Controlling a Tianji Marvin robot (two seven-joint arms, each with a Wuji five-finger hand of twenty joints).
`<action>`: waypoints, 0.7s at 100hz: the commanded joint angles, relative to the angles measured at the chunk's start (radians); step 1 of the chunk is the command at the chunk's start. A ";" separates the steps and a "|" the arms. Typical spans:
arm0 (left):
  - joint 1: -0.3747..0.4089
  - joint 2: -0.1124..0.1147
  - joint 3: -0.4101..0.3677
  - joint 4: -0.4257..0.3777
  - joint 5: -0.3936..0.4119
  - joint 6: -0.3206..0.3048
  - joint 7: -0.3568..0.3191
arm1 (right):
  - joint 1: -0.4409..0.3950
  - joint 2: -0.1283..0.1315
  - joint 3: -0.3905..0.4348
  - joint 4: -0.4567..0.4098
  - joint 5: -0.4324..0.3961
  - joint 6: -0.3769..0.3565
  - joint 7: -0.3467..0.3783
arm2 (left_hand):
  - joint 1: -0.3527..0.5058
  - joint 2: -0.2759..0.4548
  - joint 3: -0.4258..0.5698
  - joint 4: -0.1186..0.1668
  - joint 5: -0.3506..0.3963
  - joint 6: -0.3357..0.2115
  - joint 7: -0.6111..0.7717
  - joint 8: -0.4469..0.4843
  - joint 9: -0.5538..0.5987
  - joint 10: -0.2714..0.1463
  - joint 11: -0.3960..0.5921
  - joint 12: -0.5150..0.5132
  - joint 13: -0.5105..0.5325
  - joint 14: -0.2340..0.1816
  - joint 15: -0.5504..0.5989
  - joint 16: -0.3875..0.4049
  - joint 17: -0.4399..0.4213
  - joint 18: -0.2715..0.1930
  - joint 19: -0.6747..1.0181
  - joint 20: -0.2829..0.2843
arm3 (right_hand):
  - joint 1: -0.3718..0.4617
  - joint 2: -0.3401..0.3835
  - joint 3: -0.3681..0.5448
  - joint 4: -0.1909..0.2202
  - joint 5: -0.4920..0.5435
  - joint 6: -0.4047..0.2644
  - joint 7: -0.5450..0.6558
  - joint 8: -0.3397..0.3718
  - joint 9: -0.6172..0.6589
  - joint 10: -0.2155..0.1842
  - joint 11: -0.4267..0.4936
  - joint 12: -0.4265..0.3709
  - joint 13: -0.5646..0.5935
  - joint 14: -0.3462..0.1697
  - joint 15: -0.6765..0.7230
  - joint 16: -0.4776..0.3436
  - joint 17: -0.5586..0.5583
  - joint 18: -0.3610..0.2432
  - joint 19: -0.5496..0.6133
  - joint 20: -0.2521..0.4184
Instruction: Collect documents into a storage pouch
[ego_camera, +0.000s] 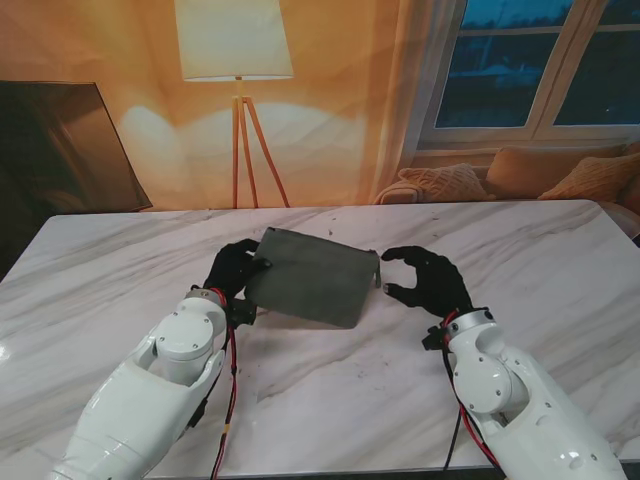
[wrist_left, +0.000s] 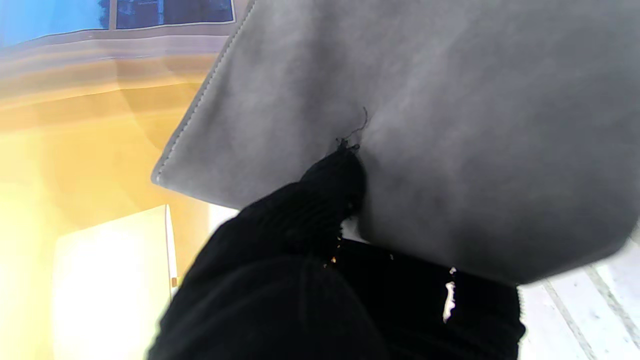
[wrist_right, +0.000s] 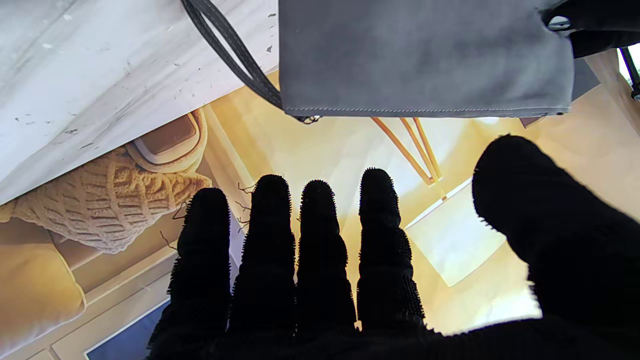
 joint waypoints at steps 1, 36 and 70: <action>-0.012 -0.012 0.004 0.008 0.000 0.007 -0.018 | -0.017 -0.003 -0.008 -0.008 0.004 0.005 0.015 | 0.062 0.121 -0.038 0.027 0.039 0.020 0.197 0.009 0.021 -0.014 0.039 -0.017 0.019 0.149 0.024 -0.009 -0.024 -0.077 0.048 0.022 | -0.031 0.021 -0.016 0.043 -0.047 -0.025 -0.017 -0.007 -0.046 -0.023 -0.012 -0.007 -0.031 -0.030 -0.020 -0.012 -0.016 -0.037 -0.024 -0.011; -0.042 0.000 0.013 0.087 0.102 0.046 -0.049 | -0.037 -0.006 -0.032 -0.002 0.040 0.033 0.032 | 0.045 0.075 -0.040 0.012 0.002 0.012 0.146 -0.163 -0.010 -0.032 -0.051 0.004 -0.054 0.122 0.037 0.013 -0.079 -0.092 0.029 0.024 | -0.029 0.025 -0.023 0.044 -0.046 -0.024 -0.017 -0.006 -0.081 -0.028 -0.019 -0.017 -0.053 -0.031 -0.025 -0.014 -0.025 -0.045 -0.048 -0.003; -0.037 0.027 0.011 0.100 0.225 0.129 -0.093 | -0.044 -0.003 -0.033 0.000 0.046 0.037 0.049 | -0.314 -0.006 0.155 0.042 -0.196 -0.007 -0.136 -0.254 -0.472 -0.115 -0.198 -0.384 -0.478 -0.015 -0.404 -0.134 -0.259 -0.145 -0.319 -0.171 | -0.027 0.028 -0.014 0.044 -0.057 -0.019 -0.017 -0.004 -0.093 -0.030 -0.019 -0.017 -0.075 -0.040 -0.028 -0.015 -0.031 -0.054 -0.067 0.009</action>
